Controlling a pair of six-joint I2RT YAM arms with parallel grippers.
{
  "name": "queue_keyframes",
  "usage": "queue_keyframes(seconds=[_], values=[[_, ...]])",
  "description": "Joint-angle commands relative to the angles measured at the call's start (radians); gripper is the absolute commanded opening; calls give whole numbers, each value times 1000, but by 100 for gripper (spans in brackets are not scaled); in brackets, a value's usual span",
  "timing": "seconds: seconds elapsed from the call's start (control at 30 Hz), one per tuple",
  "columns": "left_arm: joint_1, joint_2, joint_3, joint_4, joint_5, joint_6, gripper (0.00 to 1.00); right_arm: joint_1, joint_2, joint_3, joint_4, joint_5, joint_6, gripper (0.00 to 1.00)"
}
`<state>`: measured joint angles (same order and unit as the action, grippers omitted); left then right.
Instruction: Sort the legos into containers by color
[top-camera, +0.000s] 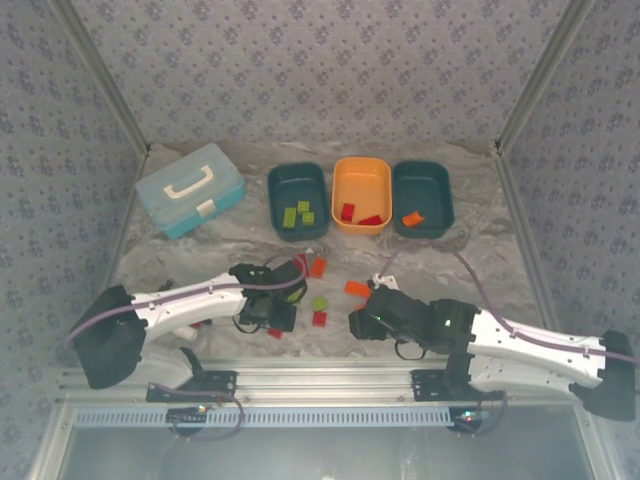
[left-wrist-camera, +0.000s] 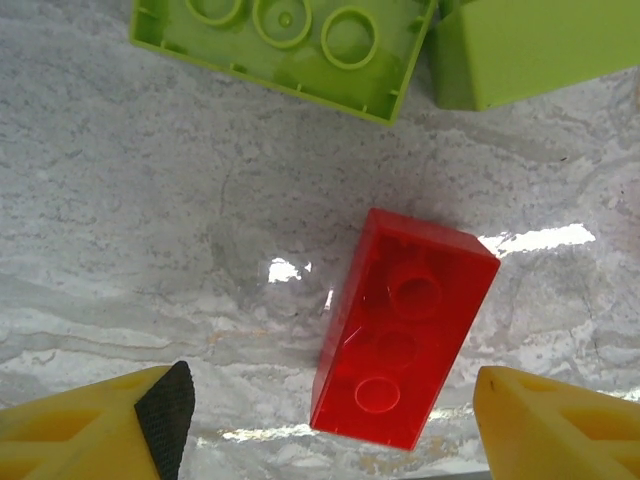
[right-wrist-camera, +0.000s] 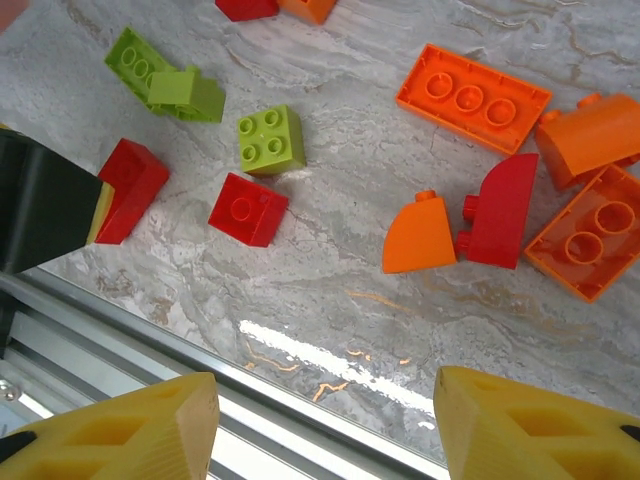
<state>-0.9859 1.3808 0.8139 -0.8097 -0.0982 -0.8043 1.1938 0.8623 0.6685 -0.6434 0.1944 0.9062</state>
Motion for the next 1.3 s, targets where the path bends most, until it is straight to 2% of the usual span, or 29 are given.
queue_keyframes(seconds=[0.0,0.27,0.53,0.67,0.77,0.87,1.0,1.13,1.27], values=[[-24,32,-14,49,2,2,74,4,-28,-5,9,26,46,61],[-40,77,-17,101,15,3,72,-2,-23,-4,-4,39,48,60],[-40,137,-45,125,-6,-10,54,-6,-22,6,-12,43,49,60],[-45,117,-29,102,-38,-14,39,-8,-23,13,-22,60,52,60],[-48,73,16,61,-63,-16,35,-17,-23,21,-38,72,55,60],[-36,46,114,16,-74,4,34,-47,-23,45,-85,101,64,60],[50,88,288,29,4,72,34,-139,-31,76,-148,151,85,59],[132,233,531,63,71,152,34,-266,-25,117,-140,139,58,59],[171,424,792,93,111,218,34,-367,7,162,-116,115,14,59]])
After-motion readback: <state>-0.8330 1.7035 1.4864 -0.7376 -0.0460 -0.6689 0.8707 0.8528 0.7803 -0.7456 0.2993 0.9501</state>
